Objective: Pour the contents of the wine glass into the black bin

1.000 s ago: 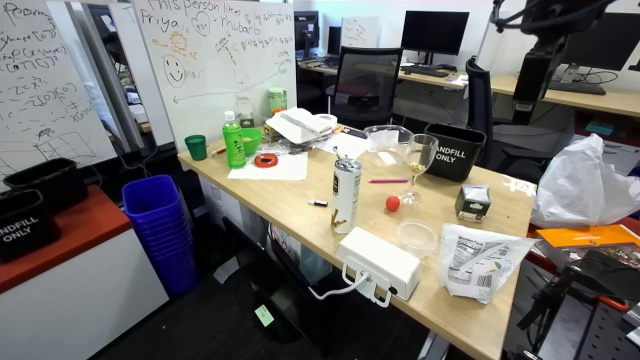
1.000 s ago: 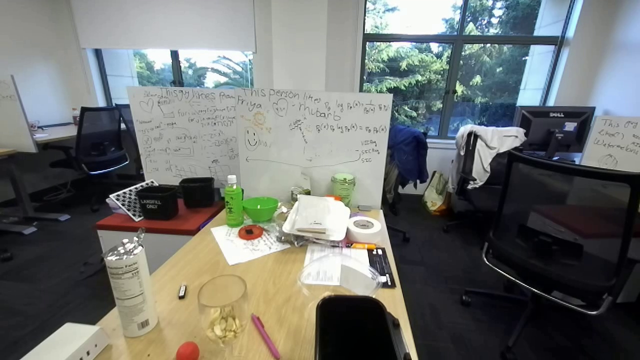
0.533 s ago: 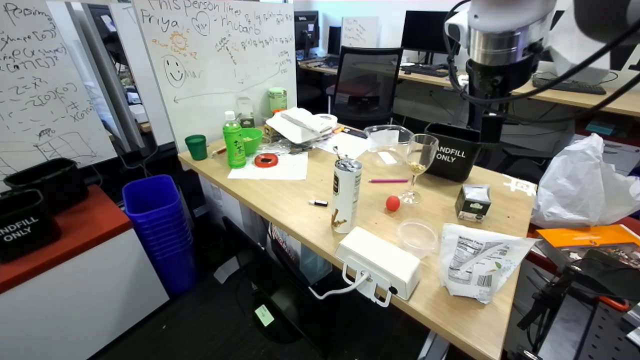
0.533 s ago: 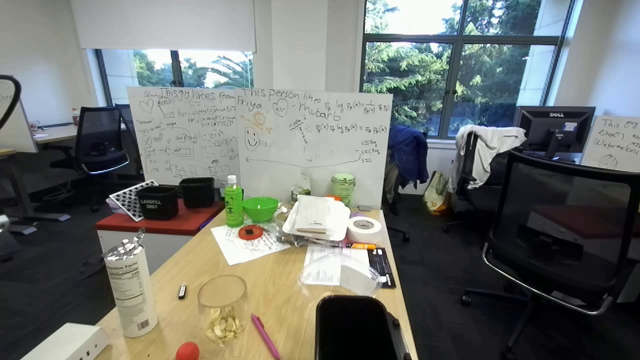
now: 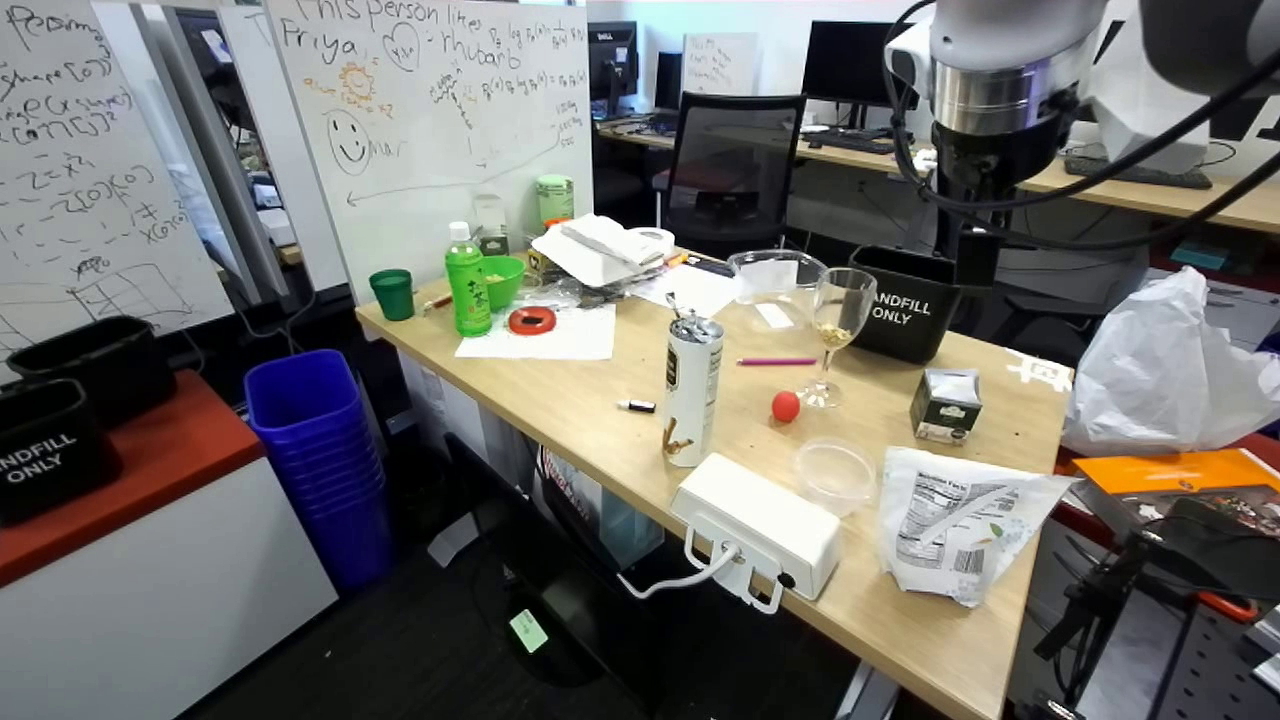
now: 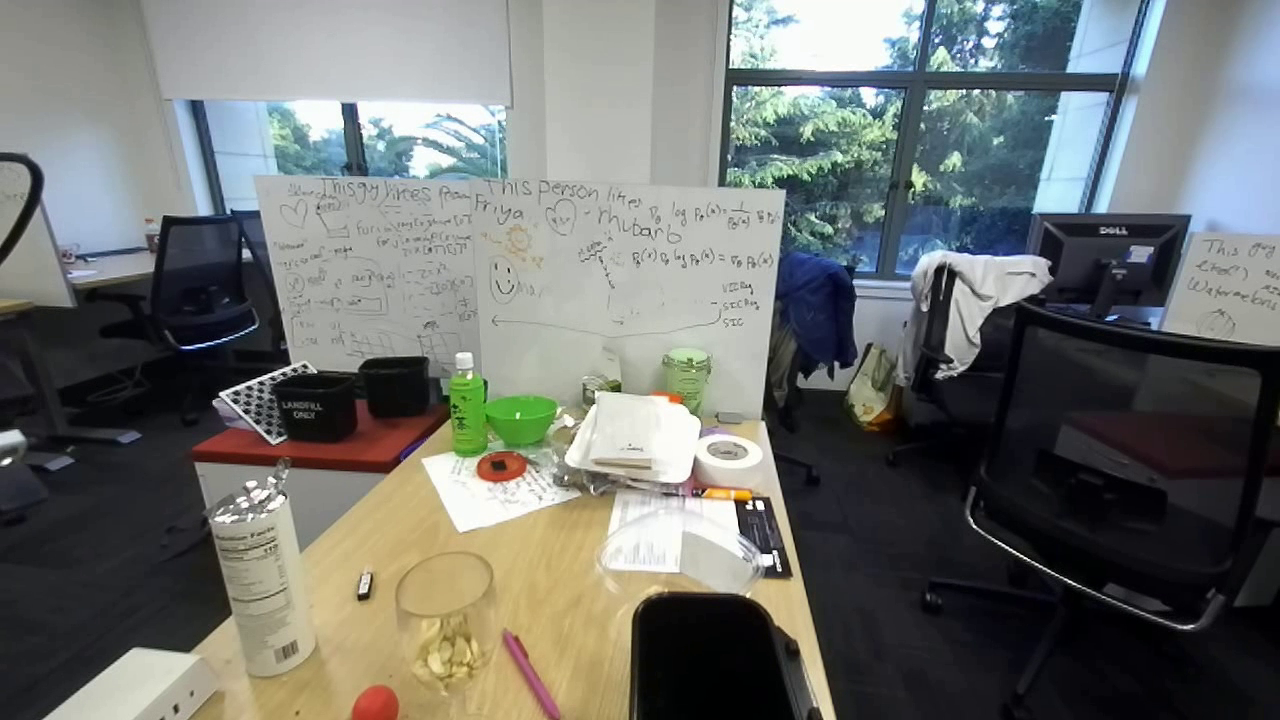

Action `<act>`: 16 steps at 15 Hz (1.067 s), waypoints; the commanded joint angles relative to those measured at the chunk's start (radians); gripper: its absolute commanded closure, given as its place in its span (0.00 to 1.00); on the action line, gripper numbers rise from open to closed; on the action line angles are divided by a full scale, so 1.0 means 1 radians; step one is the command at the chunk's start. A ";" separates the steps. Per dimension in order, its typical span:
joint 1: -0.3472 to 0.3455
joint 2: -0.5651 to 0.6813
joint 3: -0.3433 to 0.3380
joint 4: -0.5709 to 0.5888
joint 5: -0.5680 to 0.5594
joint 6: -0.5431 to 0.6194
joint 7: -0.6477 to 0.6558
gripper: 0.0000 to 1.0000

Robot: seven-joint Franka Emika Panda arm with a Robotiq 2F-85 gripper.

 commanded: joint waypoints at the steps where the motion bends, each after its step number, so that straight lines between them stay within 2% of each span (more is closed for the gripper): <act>1: 0.019 0.001 -0.017 0.002 -0.004 -0.004 0.003 0.00; 4: 0.025 0.011 -0.009 0.012 -0.009 -0.008 0.005 0.00; 6: 0.035 0.041 0.021 0.034 -0.078 -0.022 0.027 0.00; 10: 0.072 0.108 0.039 0.045 -0.295 -0.004 -0.011 0.00; 16: 0.081 0.286 -0.002 0.080 -0.645 0.034 0.015 0.00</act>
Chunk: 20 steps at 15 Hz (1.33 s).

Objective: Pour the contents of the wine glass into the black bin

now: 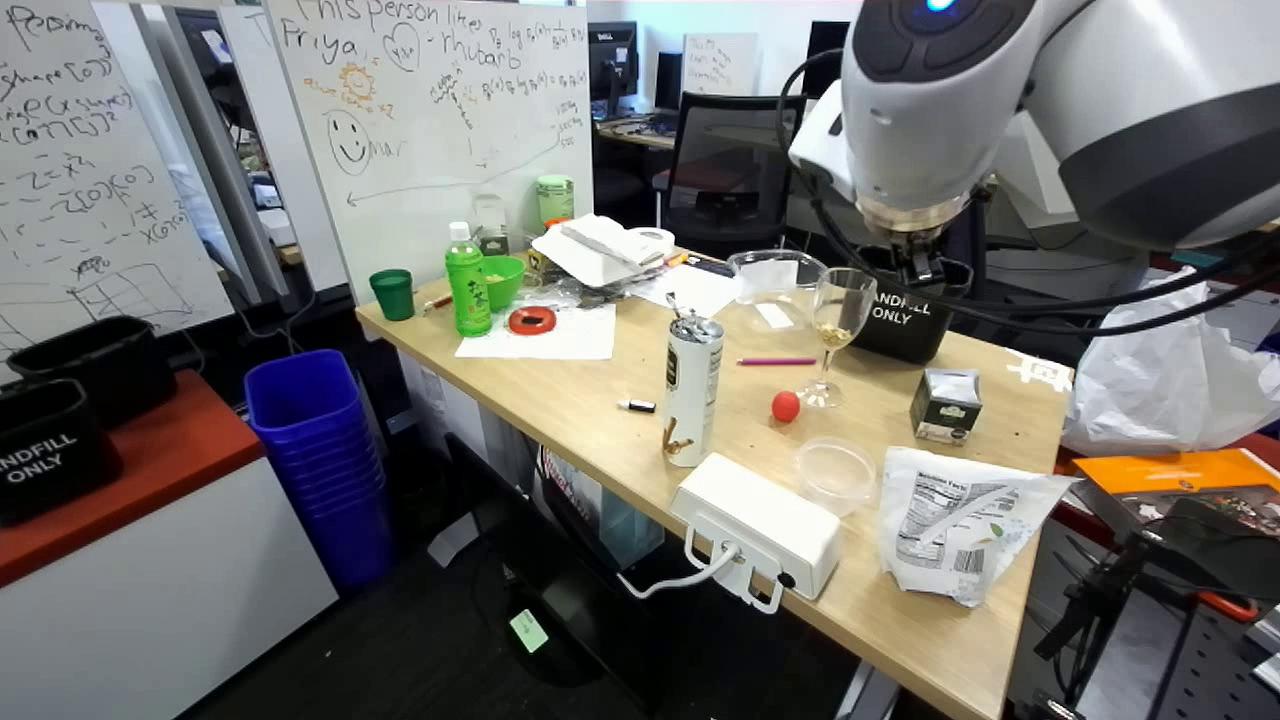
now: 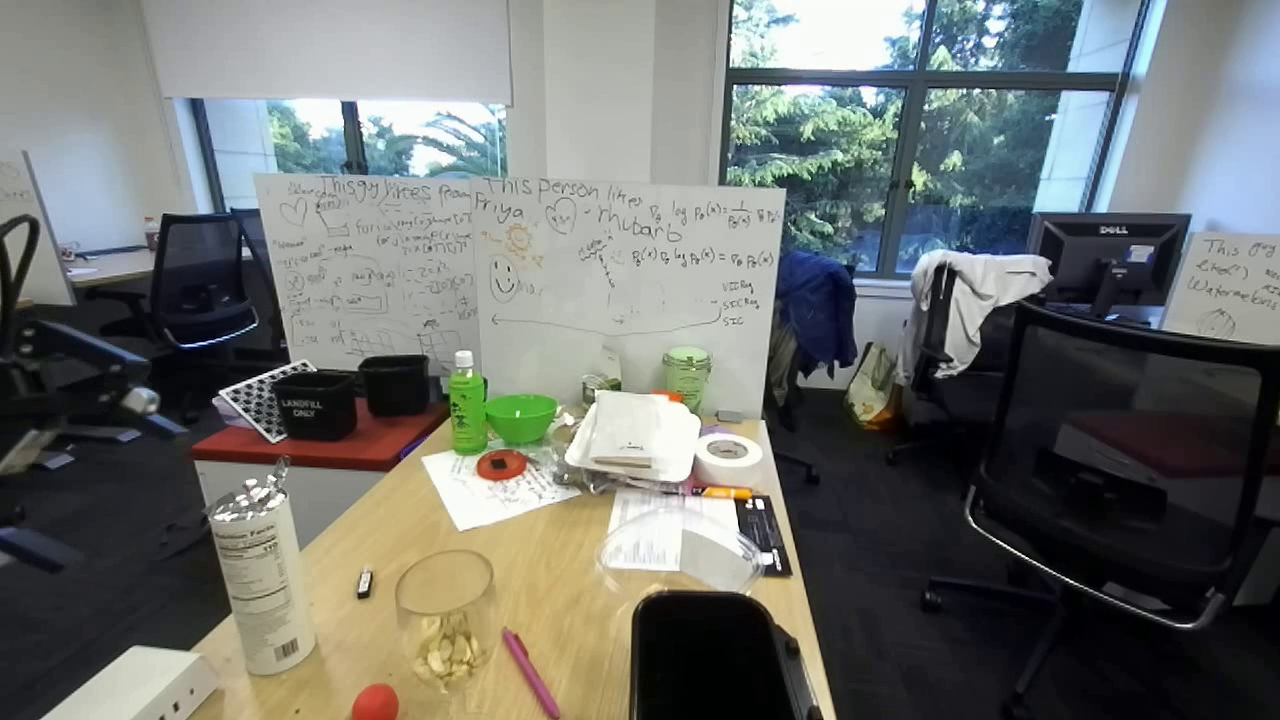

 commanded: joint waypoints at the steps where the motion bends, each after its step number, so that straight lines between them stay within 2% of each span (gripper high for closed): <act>1: 0.013 0.115 -0.031 0.053 -0.165 -0.004 -0.002 0.00; 4: 0.022 0.200 -0.038 0.079 -0.216 -0.033 -0.055 0.00; 6: 0.020 0.227 -0.040 0.084 -0.219 -0.004 -0.051 0.00; 18: 0.022 0.224 -0.039 0.080 -0.200 -0.004 -0.036 0.00; 20: 0.029 0.257 -0.042 0.092 -0.251 -0.020 -0.014 0.00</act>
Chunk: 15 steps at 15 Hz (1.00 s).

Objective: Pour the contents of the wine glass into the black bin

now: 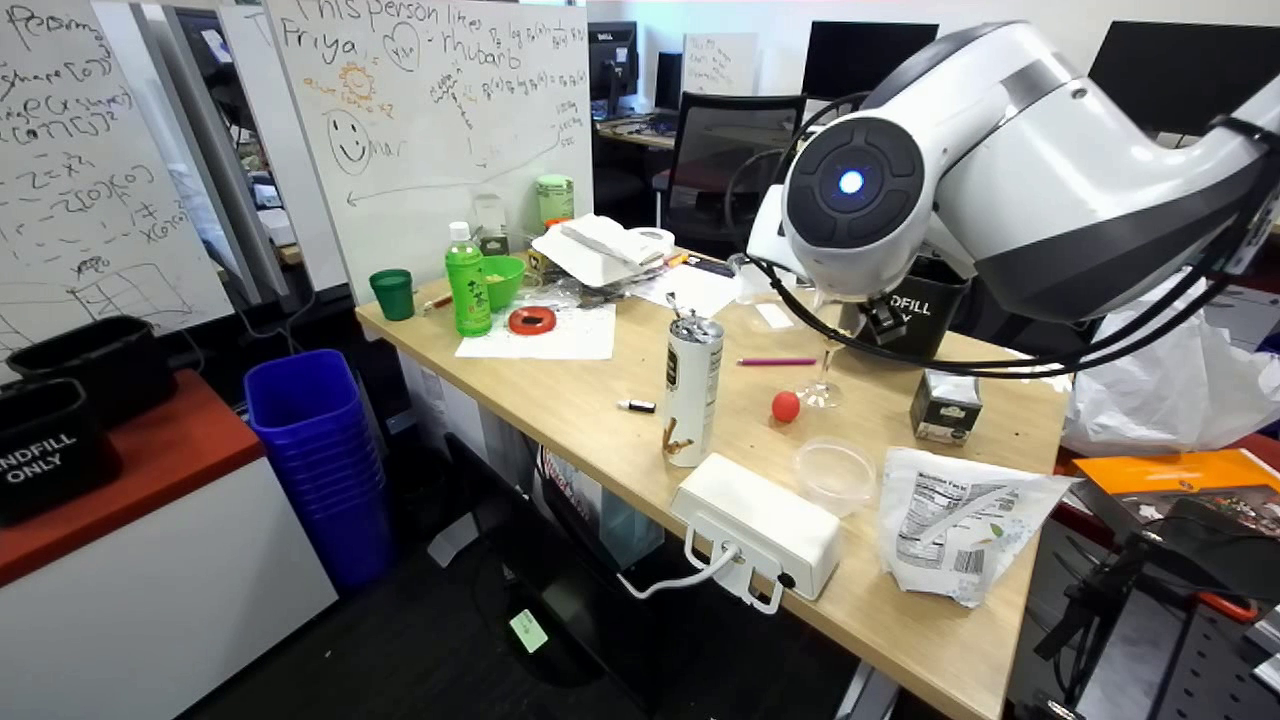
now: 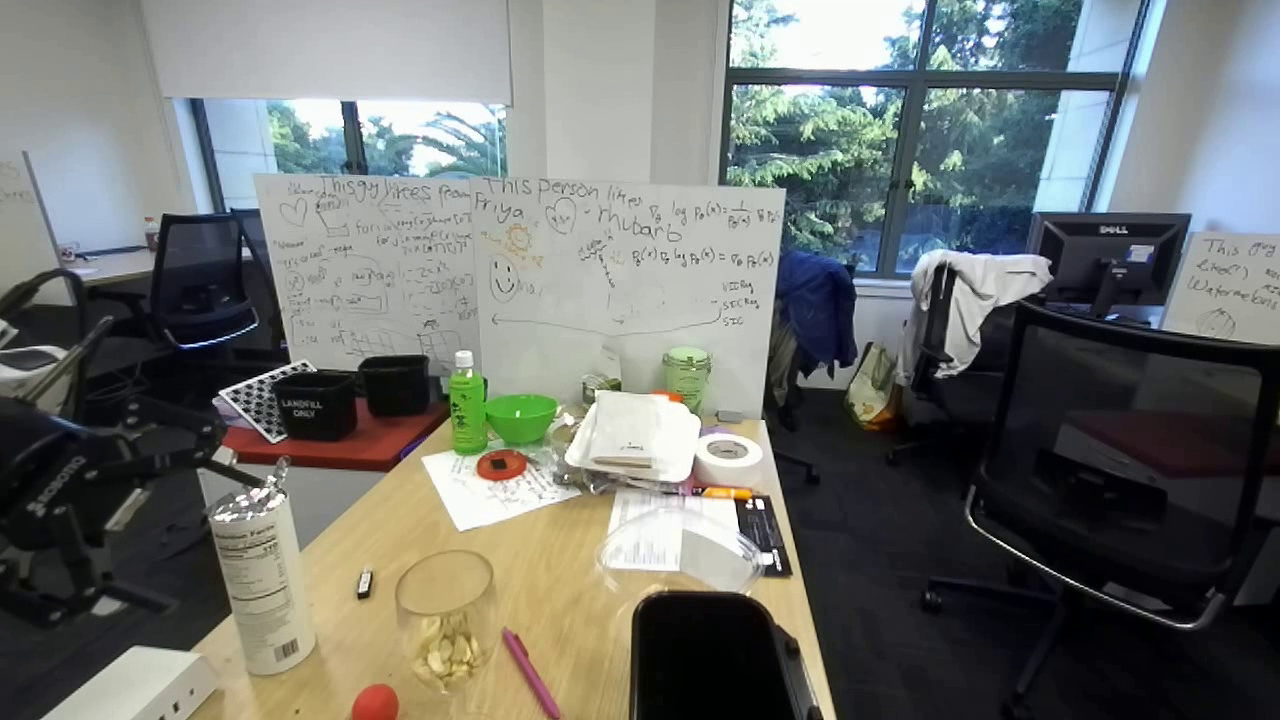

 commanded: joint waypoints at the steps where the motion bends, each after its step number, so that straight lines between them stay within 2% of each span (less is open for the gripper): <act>1: 0.024 0.051 -0.015 0.018 -0.075 -0.027 0.015 0.00; 4: 0.037 0.154 -0.019 0.030 -0.225 -0.045 0.030 0.00; 9: 0.030 0.376 -0.044 0.097 -0.467 -0.063 0.138 0.00; 10: 0.022 0.406 -0.053 0.115 -0.492 -0.081 0.160 0.00; 11: 0.015 0.365 -0.031 0.075 -0.448 -0.058 0.138 0.00; 15: 0.015 0.384 -0.030 0.091 -0.454 -0.062 0.145 0.00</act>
